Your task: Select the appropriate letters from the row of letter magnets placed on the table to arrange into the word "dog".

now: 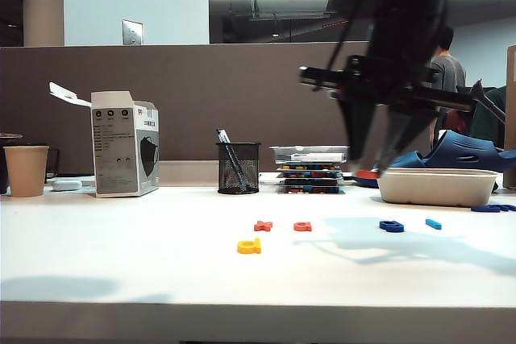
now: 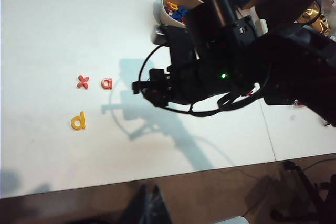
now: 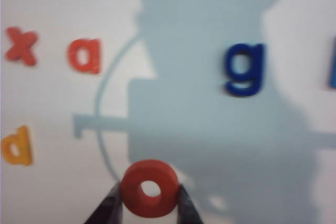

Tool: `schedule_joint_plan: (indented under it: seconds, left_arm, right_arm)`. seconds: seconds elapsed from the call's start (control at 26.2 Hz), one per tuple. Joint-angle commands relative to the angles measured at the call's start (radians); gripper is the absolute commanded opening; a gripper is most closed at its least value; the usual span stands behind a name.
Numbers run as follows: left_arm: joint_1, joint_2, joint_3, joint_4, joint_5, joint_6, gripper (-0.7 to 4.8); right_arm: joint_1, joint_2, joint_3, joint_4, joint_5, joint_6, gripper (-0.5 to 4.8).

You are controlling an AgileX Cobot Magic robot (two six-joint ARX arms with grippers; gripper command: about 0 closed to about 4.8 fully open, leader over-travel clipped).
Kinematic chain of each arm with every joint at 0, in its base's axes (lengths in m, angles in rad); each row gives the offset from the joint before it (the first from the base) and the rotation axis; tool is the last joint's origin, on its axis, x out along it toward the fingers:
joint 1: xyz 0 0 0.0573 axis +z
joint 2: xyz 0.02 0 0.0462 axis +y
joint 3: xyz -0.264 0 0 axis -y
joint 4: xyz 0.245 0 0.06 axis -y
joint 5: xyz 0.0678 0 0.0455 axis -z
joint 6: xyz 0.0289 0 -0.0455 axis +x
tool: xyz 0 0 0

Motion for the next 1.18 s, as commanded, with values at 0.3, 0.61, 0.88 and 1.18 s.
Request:
schedule_joint_plan:
  seconds: [0.3, 0.61, 0.88, 1.18]
  left_arm:
    - [0.002, -0.002, 0.002, 0.002, -0.003, 0.0, -0.05]
    - [0.002, -0.002, 0.002, 0.002, -0.003, 0.0, -0.05]
    - [0.002, -0.002, 0.003, 0.002, -0.004, 0.0, -0.05]
    - [0.002, -0.002, 0.002, 0.002, -0.006, 0.0, -0.05]
  right_arm:
    - [0.12, 0.043, -0.008, 0.088, 0.029, 0.141, 1.03]
    - [0.157, 0.124, -0.016, 0.094, 0.019, 0.145, 1.03]
    - [0.182, 0.174, -0.016, 0.112, 0.021, 0.161, 1.03]
    - [0.182, 0.178, -0.017, 0.099, 0.018, 0.161, 1.03]
